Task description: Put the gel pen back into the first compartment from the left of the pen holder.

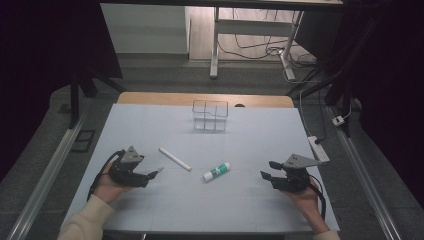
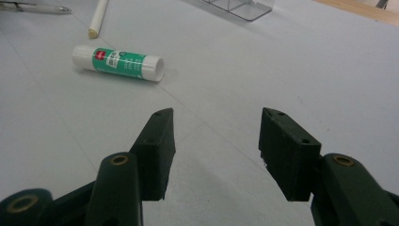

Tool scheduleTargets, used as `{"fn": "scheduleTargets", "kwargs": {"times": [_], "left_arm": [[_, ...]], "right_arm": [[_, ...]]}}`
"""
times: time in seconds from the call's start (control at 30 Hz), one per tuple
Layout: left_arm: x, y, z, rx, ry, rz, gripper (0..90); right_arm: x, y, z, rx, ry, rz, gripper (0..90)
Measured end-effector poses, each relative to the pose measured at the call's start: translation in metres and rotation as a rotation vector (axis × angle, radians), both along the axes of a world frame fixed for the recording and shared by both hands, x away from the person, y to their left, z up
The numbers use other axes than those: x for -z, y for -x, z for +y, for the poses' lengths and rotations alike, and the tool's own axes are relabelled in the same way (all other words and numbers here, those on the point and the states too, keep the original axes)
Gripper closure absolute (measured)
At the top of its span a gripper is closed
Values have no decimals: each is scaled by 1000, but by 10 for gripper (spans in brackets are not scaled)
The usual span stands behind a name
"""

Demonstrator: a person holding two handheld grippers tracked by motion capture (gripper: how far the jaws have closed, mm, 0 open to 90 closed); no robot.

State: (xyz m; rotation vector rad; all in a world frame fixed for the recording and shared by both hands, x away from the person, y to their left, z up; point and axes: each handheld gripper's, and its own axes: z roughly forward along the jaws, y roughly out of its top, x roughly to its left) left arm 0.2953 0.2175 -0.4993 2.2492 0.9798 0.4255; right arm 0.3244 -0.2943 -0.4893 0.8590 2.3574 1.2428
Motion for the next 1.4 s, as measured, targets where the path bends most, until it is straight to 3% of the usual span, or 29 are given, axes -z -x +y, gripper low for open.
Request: {"fn": "scheduleTargets", "kwargs": {"times": [0.3,0.67,1.4], "left_arm": [[1,-13,-11,38,-61,59,239],[2,-25,-17,57,-91,91,254],[19,-41,-25,94,-156,180,349]], "right_arm": [[1,-1,-2,9,1,2,451],[3,-1,-1,5,22,11,451],[7,-2,0,5,51,25,447]]}}
